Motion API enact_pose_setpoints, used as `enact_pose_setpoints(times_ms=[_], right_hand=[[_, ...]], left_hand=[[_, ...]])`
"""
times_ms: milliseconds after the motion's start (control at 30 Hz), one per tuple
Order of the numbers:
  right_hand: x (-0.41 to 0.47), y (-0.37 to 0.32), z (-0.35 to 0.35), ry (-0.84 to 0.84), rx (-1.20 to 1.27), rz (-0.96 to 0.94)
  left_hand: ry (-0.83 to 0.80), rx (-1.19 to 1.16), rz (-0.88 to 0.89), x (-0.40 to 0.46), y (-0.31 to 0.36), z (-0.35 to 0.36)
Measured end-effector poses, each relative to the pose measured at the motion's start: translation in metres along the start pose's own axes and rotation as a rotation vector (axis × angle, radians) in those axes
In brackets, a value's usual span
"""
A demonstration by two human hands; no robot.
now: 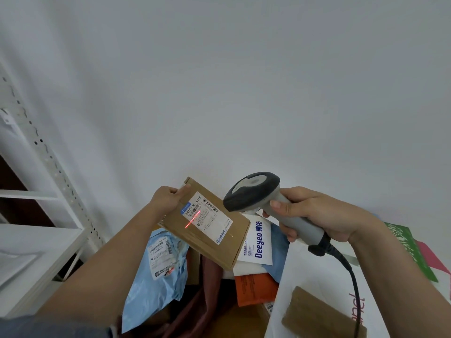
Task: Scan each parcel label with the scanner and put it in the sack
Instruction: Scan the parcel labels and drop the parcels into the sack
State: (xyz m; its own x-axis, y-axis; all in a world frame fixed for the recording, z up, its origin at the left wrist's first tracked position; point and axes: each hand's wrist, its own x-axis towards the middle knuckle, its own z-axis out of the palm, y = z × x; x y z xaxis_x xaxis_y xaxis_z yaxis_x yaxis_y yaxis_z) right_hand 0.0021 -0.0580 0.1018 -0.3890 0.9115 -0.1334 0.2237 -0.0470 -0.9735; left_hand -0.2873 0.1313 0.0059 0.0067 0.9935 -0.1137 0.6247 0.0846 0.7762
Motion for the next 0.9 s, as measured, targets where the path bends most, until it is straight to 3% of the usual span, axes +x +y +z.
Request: enact_pose_setpoints(times_ms=[467,600,733,900], right_hand=[[0.002,-0.002,0.002,-0.017,-0.031,-0.006],[0.01,-0.001,0.006,0.013,0.054,-0.019],[0.024,0.004,0.008,0.072,0.136,0.006],[0.044,0.016,0.014,0.06,0.179,0.034]], left_hand=[[-0.018,0.042,-0.027,0.003,-0.016,0.003],[0.085,0.036,-0.049,0.006,-0.027,-0.002],[0.237,-0.001,-0.178,0.013,-0.056,-0.017],[0.283,-0.106,-0.444,0.012,-0.111,-0.028]])
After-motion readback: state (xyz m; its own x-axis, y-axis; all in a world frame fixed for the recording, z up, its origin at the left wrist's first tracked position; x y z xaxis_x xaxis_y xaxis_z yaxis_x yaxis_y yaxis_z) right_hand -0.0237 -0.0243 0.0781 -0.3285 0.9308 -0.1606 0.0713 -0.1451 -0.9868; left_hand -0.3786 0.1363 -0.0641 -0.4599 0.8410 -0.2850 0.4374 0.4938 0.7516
